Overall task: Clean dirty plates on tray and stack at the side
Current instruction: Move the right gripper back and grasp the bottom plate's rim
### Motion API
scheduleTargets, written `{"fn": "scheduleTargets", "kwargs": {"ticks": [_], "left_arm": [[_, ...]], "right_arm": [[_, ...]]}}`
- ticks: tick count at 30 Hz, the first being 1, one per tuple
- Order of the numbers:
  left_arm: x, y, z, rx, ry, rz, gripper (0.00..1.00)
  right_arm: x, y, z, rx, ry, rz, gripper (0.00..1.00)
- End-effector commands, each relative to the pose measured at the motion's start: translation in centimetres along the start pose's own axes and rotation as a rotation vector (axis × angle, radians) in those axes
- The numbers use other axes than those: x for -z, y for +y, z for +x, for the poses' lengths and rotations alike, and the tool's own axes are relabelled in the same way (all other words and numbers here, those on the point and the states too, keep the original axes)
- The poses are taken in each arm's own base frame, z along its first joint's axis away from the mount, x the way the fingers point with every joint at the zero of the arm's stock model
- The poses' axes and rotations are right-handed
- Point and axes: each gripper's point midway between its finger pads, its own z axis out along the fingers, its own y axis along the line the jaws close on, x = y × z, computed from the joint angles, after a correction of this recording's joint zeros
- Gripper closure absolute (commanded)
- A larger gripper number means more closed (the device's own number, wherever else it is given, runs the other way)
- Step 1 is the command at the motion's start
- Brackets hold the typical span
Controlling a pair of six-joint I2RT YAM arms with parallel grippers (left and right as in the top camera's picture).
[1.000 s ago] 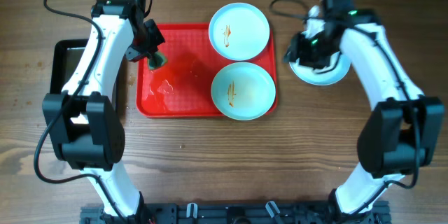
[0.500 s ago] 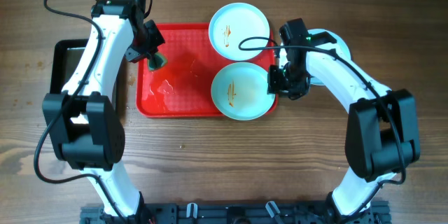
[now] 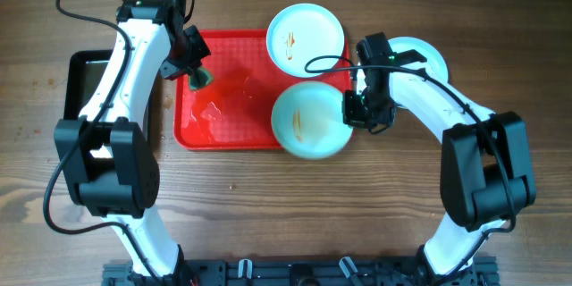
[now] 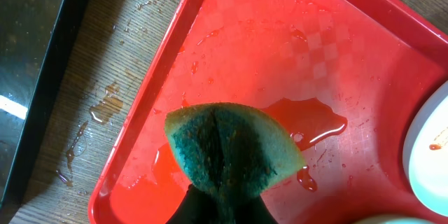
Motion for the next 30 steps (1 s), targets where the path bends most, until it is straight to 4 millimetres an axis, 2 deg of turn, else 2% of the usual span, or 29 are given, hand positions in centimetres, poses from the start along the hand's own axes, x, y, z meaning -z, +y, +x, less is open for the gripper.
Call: {"fn": "scheduleTargets", "kwargs": {"ticks": [1,3,7,11,16,17,20,23,25,28,30], "left_arm": [[1.0,-0.3,-0.5,-0.012,-0.024,0.019,0.96],[1.0,-0.3,-0.5,-0.012,-0.024,0.020,0.96],[1.0,-0.3,-0.5,-0.012,-0.024,0.020,0.96],[1.0,-0.3,-0.5,-0.012,-0.024,0.020,0.96],[1.0,-0.3,-0.5,-0.012,-0.024,0.019,0.96],[1.0,-0.3,-0.5,-0.012,-0.024,0.020,0.96],[1.0,-0.3,-0.5,-0.012,-0.024,0.020,0.96],[1.0,-0.3,-0.5,-0.012,-0.024,0.020,0.96],[1.0,-0.3,-0.6,-0.012,-0.025,0.020,0.96],[1.0,-0.3,-0.6,-0.012,-0.028,0.022,0.96],[1.0,-0.4,-0.7,-0.012,-0.029,0.022,0.96]], "right_arm": [[0.2,0.0,-0.2,0.011,0.013,0.020,0.96],[1.7,0.9,-0.7,0.016,0.015,0.001,0.96],[3.7,6.0,-1.7,0.064,-0.027,-0.106,0.96],[3.4,11.3,-3.4,-0.016,-0.158,-0.162,0.96],[3.2,15.2,-5.3,-0.004,-0.421,-0.054,0.96],[3.0,15.7,-5.4,0.007,-0.436,-0.052,0.96],[0.6,16.1,-4.9,0.006,-0.398,-0.041,0.96],[0.0,16.6,-4.8,0.013,-0.368,-0.077,0.94],[-0.1,17.3,-4.6,0.047,-0.351,-0.106,0.73],[-0.7,17.5,-4.5,0.083,-0.305,-0.143,0.58],[-0.5,17.3,-5.5,0.099,-0.286,-0.163,0.57]]}}
